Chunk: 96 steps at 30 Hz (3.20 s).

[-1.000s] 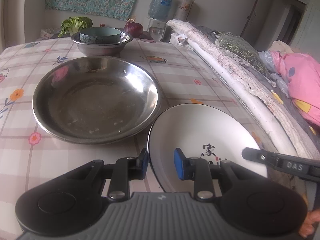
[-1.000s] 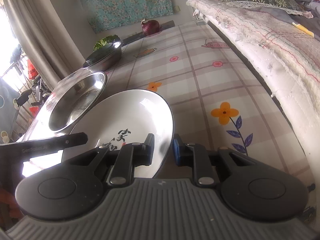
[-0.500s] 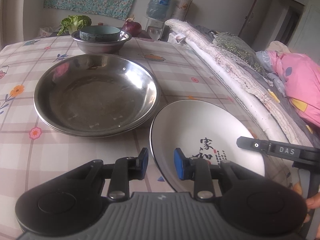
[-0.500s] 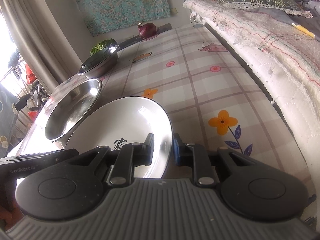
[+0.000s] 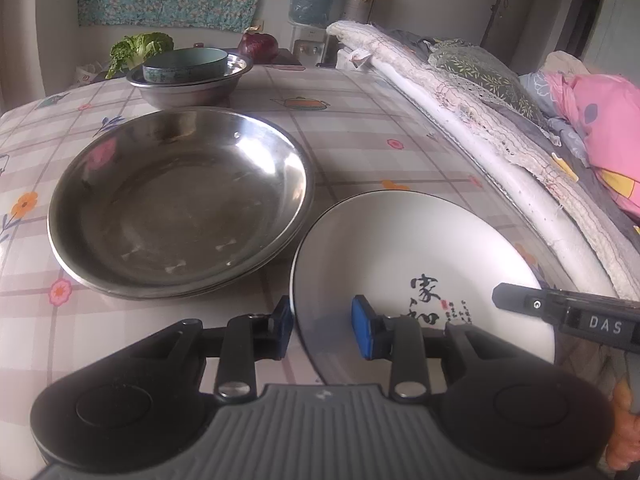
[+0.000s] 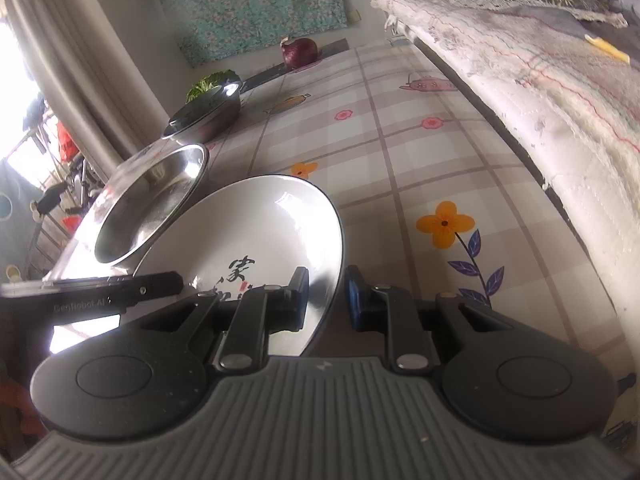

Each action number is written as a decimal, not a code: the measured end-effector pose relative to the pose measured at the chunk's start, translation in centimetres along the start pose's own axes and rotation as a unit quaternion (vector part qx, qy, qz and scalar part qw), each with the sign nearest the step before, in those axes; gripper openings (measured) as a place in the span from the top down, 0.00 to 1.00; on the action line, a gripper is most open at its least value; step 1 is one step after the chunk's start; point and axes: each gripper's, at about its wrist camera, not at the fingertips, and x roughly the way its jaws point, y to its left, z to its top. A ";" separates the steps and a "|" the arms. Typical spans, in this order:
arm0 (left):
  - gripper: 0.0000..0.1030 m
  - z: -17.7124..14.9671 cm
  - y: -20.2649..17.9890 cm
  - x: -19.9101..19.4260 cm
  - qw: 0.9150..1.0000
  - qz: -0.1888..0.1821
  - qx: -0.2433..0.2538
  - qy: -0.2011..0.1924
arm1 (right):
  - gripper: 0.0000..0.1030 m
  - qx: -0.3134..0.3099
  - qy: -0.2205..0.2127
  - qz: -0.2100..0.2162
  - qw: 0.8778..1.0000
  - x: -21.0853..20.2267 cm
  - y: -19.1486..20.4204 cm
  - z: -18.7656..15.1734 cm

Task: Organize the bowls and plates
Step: 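Carry the white ceramic plate with both grippers toward the stacked steel plates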

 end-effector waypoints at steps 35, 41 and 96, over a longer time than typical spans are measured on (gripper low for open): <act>0.55 0.0 -1.4 0.1 1.000 0.022 0.021 0.003 | 0.76 -0.080 -0.004 -0.052 0.995 -0.6 2.7 -0.8; 0.53 0.0 -1.6 0.2 0.999 0.027 0.022 0.001 | 0.72 -0.078 -0.008 -0.052 0.996 0.0 2.9 -0.8; 0.49 1.0 -1.6 -2.4 0.999 -0.002 0.001 -0.047 | 0.71 -0.058 -0.037 -0.065 0.996 -1.3 3.6 1.1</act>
